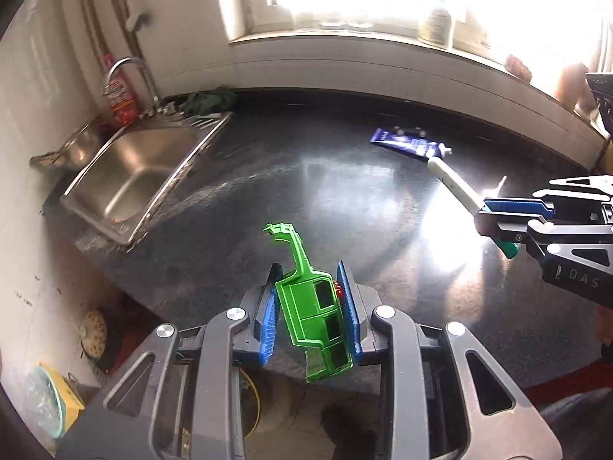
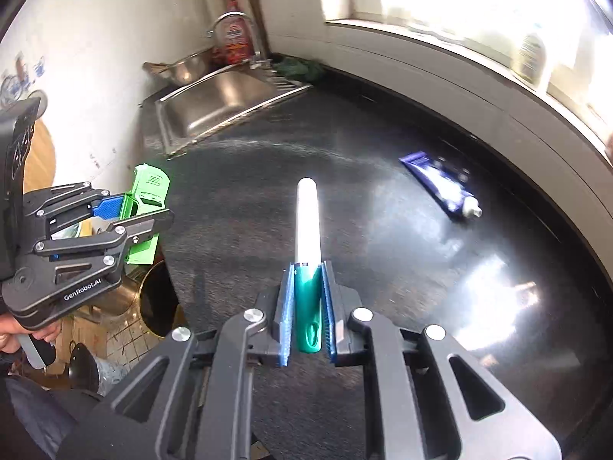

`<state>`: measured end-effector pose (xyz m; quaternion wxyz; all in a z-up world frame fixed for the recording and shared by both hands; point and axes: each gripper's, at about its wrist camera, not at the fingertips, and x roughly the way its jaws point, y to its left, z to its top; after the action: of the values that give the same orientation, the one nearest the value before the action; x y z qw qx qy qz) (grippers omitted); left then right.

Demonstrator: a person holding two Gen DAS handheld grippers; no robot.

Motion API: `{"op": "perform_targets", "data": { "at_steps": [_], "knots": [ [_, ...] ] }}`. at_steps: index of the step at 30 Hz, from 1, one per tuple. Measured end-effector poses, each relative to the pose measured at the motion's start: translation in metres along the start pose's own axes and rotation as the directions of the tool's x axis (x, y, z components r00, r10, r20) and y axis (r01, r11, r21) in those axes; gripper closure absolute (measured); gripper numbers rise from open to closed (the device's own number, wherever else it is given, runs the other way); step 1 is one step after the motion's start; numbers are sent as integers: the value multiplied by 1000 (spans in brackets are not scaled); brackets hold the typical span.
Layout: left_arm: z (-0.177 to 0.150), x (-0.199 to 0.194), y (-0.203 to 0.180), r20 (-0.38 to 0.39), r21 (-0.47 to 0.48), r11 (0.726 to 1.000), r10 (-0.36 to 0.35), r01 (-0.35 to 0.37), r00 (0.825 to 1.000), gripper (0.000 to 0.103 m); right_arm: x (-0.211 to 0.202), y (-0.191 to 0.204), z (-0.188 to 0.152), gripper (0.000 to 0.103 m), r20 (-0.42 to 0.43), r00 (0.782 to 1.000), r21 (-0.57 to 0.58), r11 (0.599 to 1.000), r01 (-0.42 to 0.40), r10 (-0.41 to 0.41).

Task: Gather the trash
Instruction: 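Carry marker and toy part to the bin and open both tools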

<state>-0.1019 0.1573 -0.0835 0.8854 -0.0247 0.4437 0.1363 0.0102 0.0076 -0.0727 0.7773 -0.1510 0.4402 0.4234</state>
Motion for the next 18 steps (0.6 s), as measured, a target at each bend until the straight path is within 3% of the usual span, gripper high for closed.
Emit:
{"op": "perform_targets", "data": {
  "at_steps": [4, 9, 13, 18],
  "knots": [
    [-43, -17, 65, -45, -154, 983, 95, -101, 994, 75, 27, 77, 21, 88, -31, 993, -137, 983, -120, 117],
    [-104, -32, 133, -118, -316, 927, 173, -202, 978, 75, 58, 171, 26, 89, -105, 963, -264, 927, -267, 248],
    [-149, -33, 175, -148, -434, 873, 174, -222, 974, 74, 86, 230, 27, 89, -188, 924, -281, 884, -375, 332],
    [-191, -14, 211, -160, -522, 825, 157, -219, 975, 75, 132, 282, 21, 88, -265, 906, -299, 865, -402, 329]
  ]
}}
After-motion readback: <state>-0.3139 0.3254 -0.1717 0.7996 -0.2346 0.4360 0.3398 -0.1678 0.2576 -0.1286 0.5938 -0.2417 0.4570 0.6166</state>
